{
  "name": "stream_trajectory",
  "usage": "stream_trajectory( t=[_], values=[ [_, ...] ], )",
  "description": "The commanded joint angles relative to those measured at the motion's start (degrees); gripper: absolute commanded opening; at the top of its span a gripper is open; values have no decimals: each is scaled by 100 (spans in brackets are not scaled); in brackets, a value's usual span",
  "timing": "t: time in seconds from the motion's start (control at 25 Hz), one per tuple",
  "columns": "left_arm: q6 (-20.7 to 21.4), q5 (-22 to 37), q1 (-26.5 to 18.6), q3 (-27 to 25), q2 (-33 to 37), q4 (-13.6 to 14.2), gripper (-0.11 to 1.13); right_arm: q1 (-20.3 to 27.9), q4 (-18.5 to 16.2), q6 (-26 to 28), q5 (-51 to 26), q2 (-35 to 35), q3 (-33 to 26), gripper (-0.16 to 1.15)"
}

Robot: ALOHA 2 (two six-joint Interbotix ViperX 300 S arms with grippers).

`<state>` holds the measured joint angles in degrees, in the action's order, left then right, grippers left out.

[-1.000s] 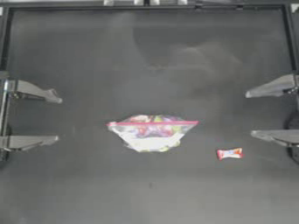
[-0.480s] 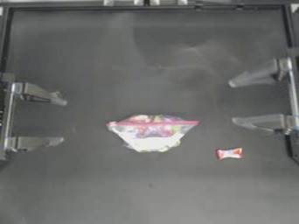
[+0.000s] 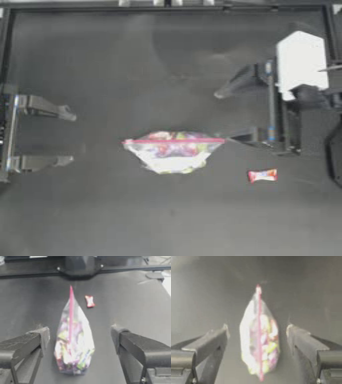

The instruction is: Put candy in bag

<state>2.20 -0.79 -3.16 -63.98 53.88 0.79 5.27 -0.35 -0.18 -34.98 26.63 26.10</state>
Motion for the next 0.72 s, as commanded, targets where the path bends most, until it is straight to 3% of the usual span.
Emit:
stream_trajectory(
  t=[0.04,0.56,0.72],
  values=[
    [0,-26,-44,18,-62,18,101,0,-220,-18,-352,-360,-624,98],
    [9,53,-176,-176,-18,26,101,-105,-281,-79,-1705,-1925,-2391,98],
    [9,70,-211,-255,18,26,101,-202,-439,-79,-1995,-2347,-2839,98]
  ],
)
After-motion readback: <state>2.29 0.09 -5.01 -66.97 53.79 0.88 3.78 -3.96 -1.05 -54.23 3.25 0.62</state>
